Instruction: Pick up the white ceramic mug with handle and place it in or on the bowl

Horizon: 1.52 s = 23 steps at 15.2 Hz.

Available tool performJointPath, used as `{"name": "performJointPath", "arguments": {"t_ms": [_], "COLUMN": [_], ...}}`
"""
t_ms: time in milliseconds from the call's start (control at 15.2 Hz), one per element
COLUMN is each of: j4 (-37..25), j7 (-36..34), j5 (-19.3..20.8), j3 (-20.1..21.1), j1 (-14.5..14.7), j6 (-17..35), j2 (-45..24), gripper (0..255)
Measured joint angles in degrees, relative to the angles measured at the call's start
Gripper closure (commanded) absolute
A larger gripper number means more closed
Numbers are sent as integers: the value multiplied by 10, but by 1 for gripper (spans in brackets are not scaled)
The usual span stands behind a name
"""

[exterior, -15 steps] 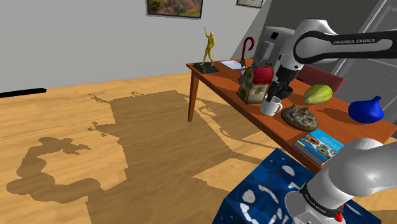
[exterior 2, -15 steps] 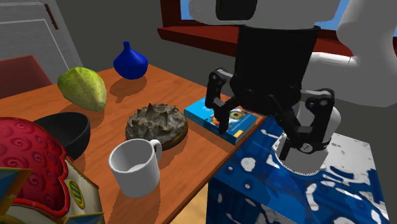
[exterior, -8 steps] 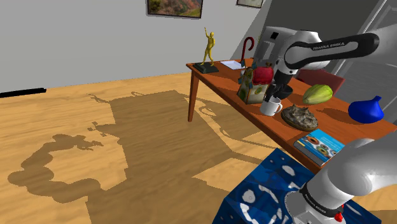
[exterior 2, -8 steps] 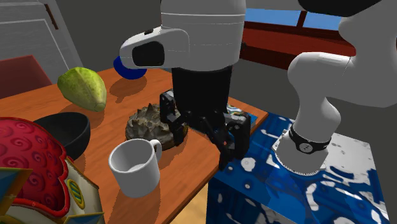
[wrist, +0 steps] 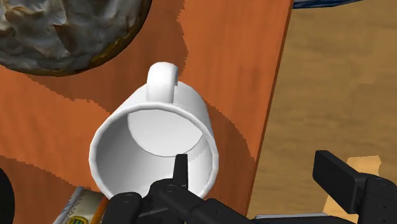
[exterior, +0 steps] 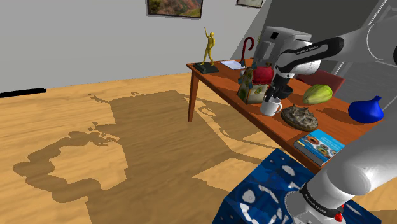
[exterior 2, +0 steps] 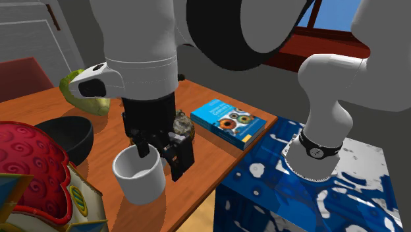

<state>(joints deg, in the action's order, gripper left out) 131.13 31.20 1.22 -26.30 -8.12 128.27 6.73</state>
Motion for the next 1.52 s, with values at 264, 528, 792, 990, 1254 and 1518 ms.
{"name": "performJointPath", "arguments": {"t_ms": [264,528,792,990,1254,1518], "j4": [-23,-14,-10,-10,-10,-10], "j7": [32,45,52,53,53,53], "j5": [-28,-44,-55,-56,-56,-56], "j3": [-12,-13,-13,-13,-13,-13], "j1": [-3,-3,-4,-4,-4,-4], "j6": [26,56,73,74,74,74], "j2": [-51,-75,-90,-91,-91,-91], "gripper": [0,0,0,0,255,255]}}
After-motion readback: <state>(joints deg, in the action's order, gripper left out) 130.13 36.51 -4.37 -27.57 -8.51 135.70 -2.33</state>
